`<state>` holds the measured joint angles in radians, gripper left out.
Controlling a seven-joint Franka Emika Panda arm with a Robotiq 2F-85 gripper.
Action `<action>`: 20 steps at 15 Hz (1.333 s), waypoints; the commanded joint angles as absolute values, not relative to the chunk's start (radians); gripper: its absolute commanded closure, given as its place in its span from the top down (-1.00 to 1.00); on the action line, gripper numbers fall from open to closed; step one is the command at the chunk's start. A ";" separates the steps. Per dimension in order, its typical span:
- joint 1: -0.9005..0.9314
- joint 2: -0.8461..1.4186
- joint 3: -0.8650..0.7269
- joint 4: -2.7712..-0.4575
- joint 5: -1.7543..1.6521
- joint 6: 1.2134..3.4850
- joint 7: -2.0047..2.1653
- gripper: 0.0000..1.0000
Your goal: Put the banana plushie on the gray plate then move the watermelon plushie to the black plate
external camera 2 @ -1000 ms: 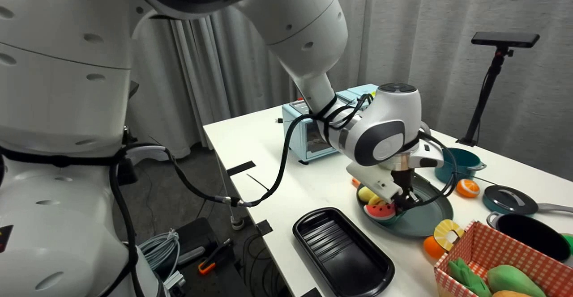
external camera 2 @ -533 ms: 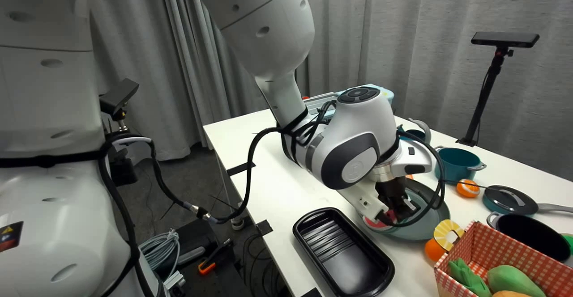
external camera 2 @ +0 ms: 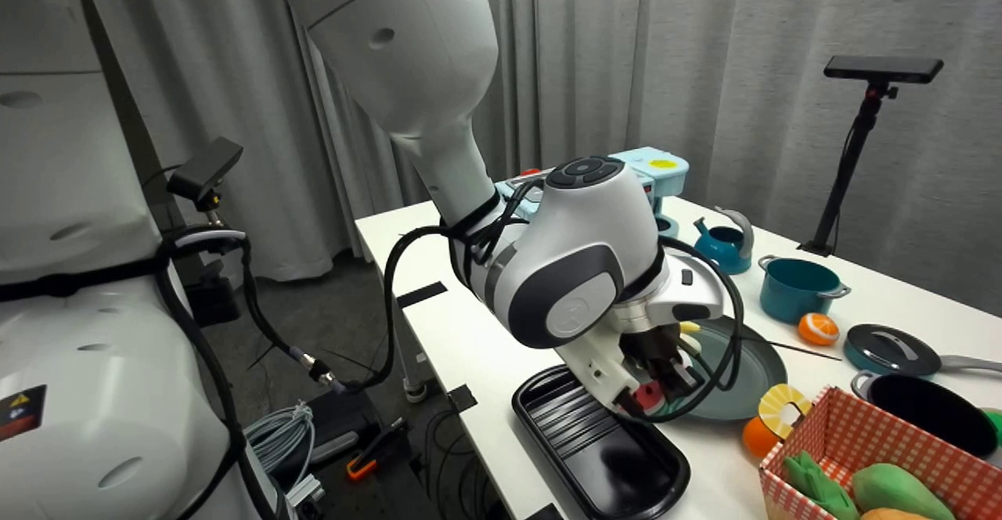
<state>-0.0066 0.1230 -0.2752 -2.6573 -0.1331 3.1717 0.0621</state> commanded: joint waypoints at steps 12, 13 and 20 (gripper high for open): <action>-0.111 -0.009 -0.180 -2.630 -0.056 2.834 -0.050 1.00; -0.118 -0.013 -0.183 -2.620 -0.063 2.819 -0.048 1.00; -0.138 -0.069 -0.183 -2.524 -0.056 2.687 -0.069 1.00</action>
